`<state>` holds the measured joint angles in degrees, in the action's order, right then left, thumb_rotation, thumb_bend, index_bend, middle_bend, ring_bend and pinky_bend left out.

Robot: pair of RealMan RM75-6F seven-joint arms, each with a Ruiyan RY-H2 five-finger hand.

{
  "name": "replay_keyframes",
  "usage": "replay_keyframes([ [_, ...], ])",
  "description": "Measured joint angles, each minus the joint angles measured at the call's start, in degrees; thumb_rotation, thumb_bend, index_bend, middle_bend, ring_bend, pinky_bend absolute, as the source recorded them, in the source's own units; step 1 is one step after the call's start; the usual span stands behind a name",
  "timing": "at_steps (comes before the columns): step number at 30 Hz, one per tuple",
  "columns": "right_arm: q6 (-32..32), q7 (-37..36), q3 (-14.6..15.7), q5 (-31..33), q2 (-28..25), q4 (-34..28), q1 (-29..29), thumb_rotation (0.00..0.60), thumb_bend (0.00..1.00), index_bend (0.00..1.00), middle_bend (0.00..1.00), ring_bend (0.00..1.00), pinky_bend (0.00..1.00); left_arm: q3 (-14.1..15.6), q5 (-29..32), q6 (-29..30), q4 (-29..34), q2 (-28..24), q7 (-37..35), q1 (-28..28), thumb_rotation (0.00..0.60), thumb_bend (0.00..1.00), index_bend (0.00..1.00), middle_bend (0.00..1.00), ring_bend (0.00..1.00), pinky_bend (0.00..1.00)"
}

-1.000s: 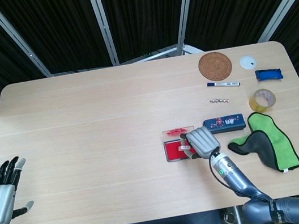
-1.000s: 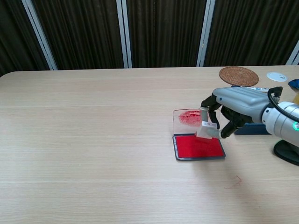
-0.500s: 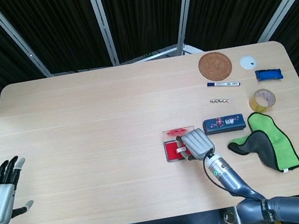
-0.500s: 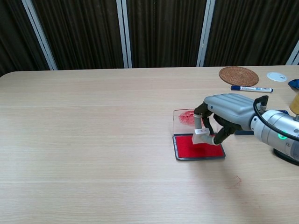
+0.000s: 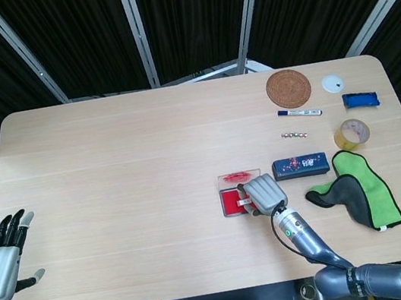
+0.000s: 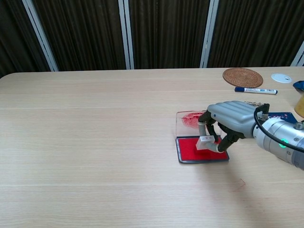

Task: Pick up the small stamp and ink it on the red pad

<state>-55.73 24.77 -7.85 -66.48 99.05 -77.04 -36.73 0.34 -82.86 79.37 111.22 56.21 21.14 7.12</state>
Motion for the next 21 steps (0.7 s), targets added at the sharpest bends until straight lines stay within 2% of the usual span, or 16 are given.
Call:
replay_keyframes([
  [13,-0.20,-0.26,0.75,-0.61,0.56,1.29,0.08,0.600,0.39,0.56,0.61,0.85,1.00,0.23,-0.08,-0.14,0.19,-0.28,-0.27,0.06,0.600,0.00,0.00,0.00,0.00,0.00],
  [21,-0.94,-1.33,0.26,-1.33,-1.38,-1.42,0.28,0.600,0.39,0.56,0.61,0.85,1.00,0.36,-0.04,-0.30,0.17,-0.29,-0.21,0.10,0.600,0.00,0.00,0.00,0.00,0.00],
])
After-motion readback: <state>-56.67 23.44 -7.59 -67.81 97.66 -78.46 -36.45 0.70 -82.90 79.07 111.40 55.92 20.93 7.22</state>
